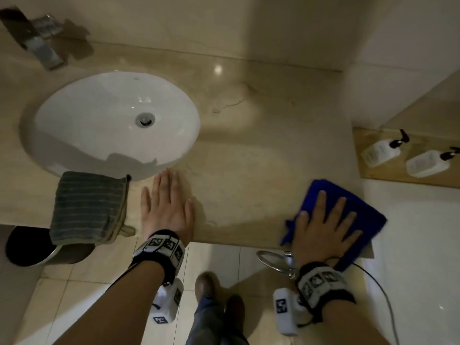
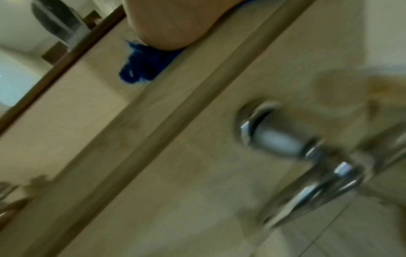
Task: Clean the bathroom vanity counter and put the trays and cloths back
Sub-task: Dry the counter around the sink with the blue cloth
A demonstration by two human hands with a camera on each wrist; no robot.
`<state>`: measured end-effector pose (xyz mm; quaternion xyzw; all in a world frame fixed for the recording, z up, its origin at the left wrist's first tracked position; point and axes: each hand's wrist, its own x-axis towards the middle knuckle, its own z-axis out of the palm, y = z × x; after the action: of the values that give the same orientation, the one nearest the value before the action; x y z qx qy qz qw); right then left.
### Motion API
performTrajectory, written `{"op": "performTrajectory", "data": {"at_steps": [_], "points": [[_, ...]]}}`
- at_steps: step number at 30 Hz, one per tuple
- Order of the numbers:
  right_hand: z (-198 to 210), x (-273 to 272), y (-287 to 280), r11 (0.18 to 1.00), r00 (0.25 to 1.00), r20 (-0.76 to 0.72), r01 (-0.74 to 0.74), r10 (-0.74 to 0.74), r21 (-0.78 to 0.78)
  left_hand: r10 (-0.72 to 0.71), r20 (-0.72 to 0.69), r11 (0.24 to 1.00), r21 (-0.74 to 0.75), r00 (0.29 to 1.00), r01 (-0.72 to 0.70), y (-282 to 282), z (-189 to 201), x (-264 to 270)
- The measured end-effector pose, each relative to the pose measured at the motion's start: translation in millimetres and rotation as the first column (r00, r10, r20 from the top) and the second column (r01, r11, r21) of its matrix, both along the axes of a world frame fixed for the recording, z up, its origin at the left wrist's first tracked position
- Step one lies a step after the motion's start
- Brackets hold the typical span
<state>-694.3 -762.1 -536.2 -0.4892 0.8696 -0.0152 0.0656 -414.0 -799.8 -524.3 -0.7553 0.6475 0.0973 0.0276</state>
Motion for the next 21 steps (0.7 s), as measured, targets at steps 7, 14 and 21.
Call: {"op": "performTrajectory", "data": {"at_steps": [7,14,21], "points": [[6.6,60.9,13.2,0.809,0.809,0.015,-0.588,0.588,0.003,-0.005,-0.022,1.0,0.028,1.0,0.005,-1.2,1.2,3.4],[0.4,-9.4,25.6,0.996,0.995,-0.016,-0.095,0.095,0.001,-0.01,-0.054,0.999,0.036,0.999,0.012,-1.8,1.6,6.0],[-2.7,123.6,-7.9,0.998,0.998,-0.001,-0.067,0.067,-0.001,-0.091,-0.254,0.993,0.05,0.963,0.107,0.1,7.8,22.8]]}}
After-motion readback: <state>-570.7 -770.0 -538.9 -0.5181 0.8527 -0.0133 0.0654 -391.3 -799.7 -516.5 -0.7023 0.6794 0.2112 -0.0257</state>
